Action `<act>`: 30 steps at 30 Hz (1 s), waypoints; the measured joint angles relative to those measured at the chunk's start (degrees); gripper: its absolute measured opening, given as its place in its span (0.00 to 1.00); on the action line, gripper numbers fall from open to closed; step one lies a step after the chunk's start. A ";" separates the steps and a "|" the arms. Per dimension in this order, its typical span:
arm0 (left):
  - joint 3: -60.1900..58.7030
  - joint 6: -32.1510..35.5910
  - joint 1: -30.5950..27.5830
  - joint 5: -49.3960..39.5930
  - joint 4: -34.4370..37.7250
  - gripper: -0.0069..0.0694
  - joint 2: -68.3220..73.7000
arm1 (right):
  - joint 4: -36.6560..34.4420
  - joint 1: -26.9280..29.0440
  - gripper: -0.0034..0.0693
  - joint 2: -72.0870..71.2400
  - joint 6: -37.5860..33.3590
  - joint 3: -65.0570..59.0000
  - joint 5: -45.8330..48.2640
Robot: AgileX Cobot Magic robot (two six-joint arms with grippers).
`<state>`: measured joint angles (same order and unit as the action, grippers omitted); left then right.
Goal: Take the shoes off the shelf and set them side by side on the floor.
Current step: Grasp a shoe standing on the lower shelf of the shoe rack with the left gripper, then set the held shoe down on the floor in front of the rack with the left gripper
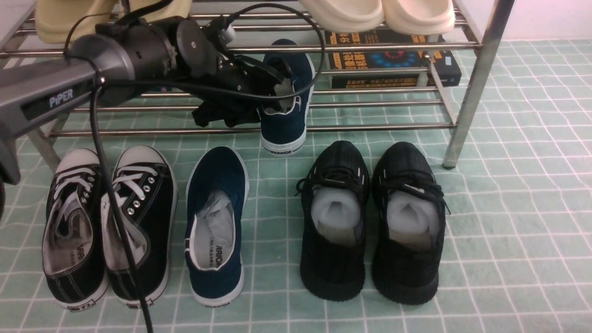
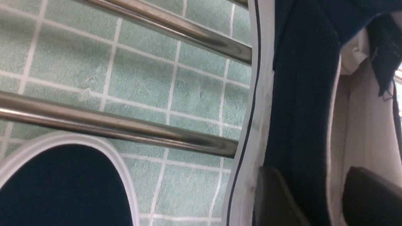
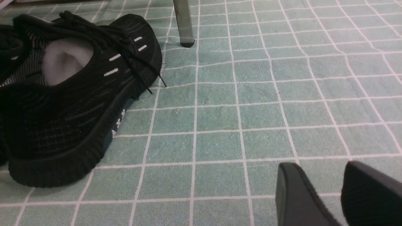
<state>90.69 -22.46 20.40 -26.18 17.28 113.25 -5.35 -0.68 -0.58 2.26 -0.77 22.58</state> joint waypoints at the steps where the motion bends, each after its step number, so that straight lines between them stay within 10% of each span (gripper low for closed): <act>1: 0.00 0.00 0.00 0.00 0.00 0.49 0.00 | 0.00 0.00 0.38 0.00 0.00 0.00 0.00; 9: 0.00 0.00 0.00 -0.31 0.00 0.14 0.05 | 0.00 0.00 0.38 0.00 0.00 0.00 0.00; 30: -2.51 -0.54 -0.08 -26.50 -10.45 0.13 -18.40 | 0.00 0.00 0.38 0.00 -0.05 0.00 0.00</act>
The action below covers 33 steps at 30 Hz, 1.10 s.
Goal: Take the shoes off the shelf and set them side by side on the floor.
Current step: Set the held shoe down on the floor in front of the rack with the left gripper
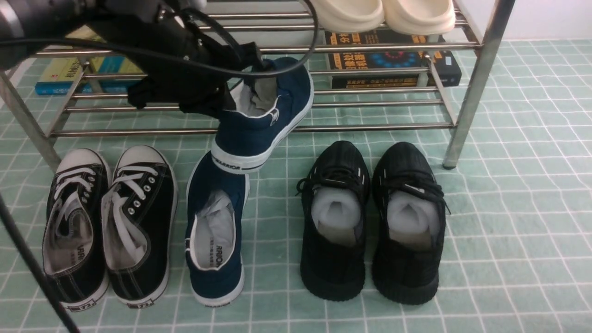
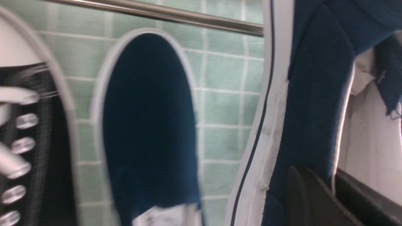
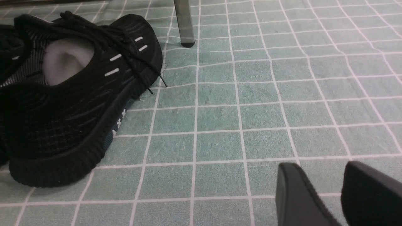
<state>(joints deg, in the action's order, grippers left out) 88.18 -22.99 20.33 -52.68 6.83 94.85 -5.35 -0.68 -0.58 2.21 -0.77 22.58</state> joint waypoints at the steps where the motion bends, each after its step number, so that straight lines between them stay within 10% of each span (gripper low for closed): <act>1: -0.22 -0.07 0.00 -0.06 -0.20 0.13 -0.17 | 0.00 0.00 0.38 0.00 0.00 0.00 0.00; 19: -14.12 -0.97 0.32 4.87 8.43 0.14 -2.16 | 0.00 0.00 0.38 0.00 0.06 0.00 0.00; 33: -14.12 -6.84 8.39 2.00 -6.00 0.14 -2.16 | 0.00 0.00 0.38 0.00 0.06 0.00 0.00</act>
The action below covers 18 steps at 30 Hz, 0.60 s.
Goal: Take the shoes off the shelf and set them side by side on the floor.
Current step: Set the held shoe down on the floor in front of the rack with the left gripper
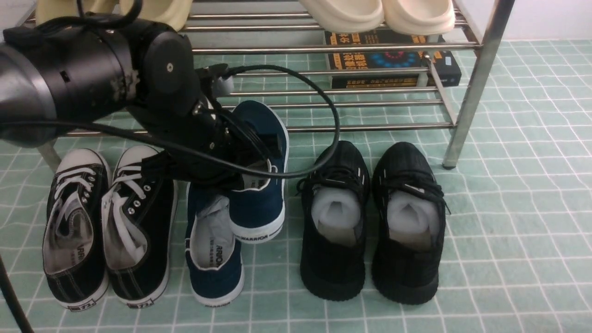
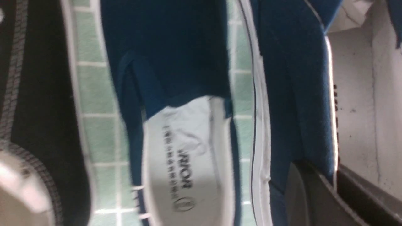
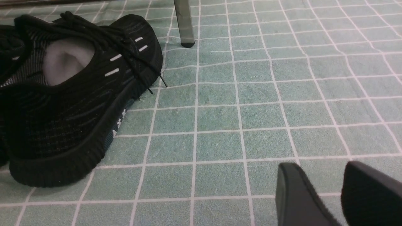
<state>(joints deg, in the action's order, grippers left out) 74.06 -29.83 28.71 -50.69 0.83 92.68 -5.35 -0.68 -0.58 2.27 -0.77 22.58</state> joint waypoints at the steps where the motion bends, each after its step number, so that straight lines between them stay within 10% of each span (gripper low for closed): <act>1: 0.00 -0.07 0.04 -0.48 -0.38 0.14 0.00 | 0.00 0.00 0.38 0.00 0.00 0.00 0.00; 18: -0.02 -0.40 5.83 -1.21 0.09 0.14 0.00 | 0.00 0.00 0.38 0.00 0.00 0.00 0.00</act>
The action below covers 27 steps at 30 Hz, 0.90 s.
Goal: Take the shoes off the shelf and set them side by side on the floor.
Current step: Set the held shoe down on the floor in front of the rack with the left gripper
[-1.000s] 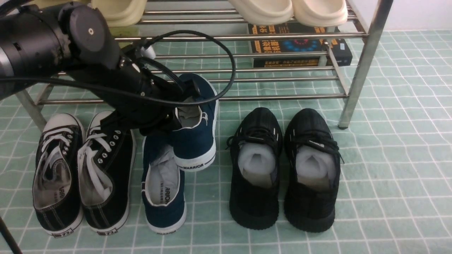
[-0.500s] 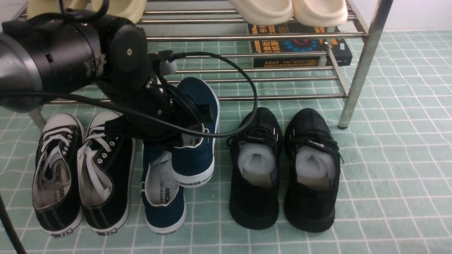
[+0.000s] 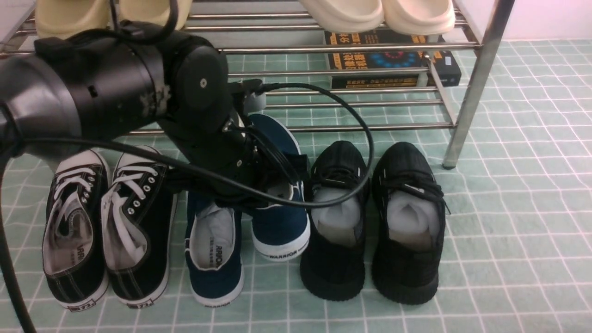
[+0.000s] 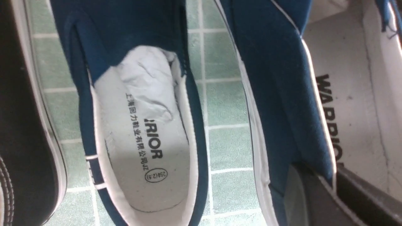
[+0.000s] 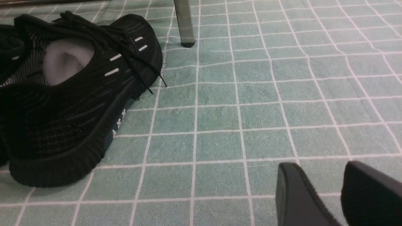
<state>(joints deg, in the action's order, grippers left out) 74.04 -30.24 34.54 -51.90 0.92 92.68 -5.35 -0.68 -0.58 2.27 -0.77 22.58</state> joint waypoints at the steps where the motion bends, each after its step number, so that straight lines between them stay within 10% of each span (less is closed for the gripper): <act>1: 0.00 0.00 0.01 0.00 -0.20 0.14 0.00 | 0.00 0.00 0.38 0.00 0.00 0.00 0.00; 27: -0.49 -2.90 4.82 -2.41 -9.72 0.14 0.00 | 0.00 0.00 0.38 0.00 0.00 0.00 0.00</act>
<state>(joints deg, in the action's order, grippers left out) 73.55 -33.13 39.36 -54.31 -8.80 92.68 -5.35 -0.68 -0.58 2.27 -0.77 22.58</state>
